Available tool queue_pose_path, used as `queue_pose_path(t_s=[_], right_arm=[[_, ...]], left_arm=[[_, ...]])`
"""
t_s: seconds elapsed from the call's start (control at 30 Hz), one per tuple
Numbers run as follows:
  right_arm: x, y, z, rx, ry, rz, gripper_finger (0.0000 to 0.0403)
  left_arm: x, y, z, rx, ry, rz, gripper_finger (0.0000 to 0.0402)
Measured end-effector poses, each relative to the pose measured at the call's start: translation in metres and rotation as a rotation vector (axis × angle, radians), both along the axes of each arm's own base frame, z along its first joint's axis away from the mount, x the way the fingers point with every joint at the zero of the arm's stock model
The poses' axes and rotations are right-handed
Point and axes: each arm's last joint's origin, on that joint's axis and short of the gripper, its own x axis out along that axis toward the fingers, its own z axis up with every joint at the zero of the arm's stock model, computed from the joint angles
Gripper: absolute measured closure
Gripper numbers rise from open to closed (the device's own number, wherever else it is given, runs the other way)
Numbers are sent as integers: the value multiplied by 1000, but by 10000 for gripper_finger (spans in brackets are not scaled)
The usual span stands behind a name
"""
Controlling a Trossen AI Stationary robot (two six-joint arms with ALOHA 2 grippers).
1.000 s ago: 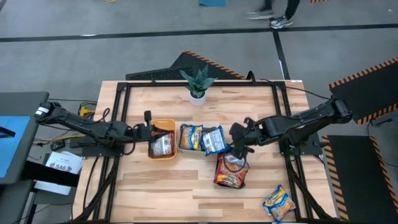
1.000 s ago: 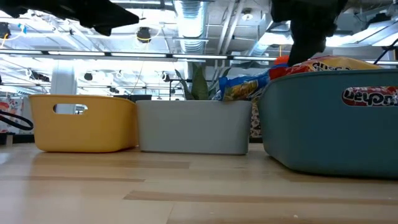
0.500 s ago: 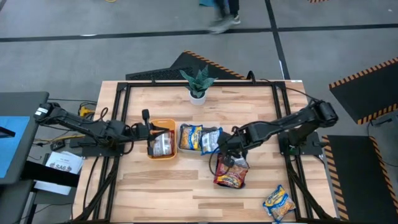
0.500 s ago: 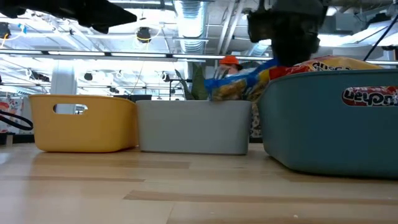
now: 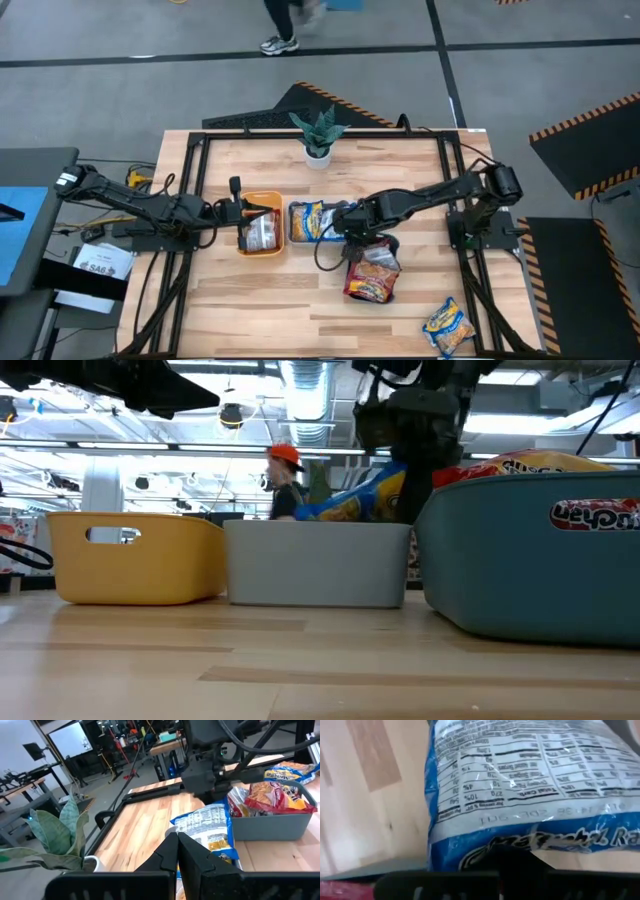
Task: Sort Maruchan noodles
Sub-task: Put the blue noodle pack into the gray bin
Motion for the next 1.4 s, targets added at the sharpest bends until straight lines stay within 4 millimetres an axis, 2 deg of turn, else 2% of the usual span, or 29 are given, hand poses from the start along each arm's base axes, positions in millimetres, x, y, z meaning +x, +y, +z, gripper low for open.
queue_pose_path(t_s=[0.23,0.3,0.5,0.63,0.73,0.9,1.13,1.27,1.4], right_arm=[[-20,8,35,-56,64,-6,391],[-25,8,40,-76,57,-28,391],[-20,12,48,-114,-55,-3,390],[-12,16,50,-111,-135,12,390],[-12,15,45,-101,-119,20,390],[-8,12,25,-103,-70,0,390],[8,4,2,-99,-43,14,390],[6,1,13,-110,-94,35,390],[-6,-1,41,-146,-159,31,389]], left_arm=[[0,0,0,1,3,2,401],[0,0,0,1,4,2,401],[0,0,-1,2,10,-1,401],[0,0,-1,3,12,-1,401],[0,0,-1,3,11,-2,401],[0,0,-1,3,12,-2,401],[0,0,-1,3,10,-2,401],[0,0,-1,3,12,-1,401],[0,0,-1,3,13,-1,401]])
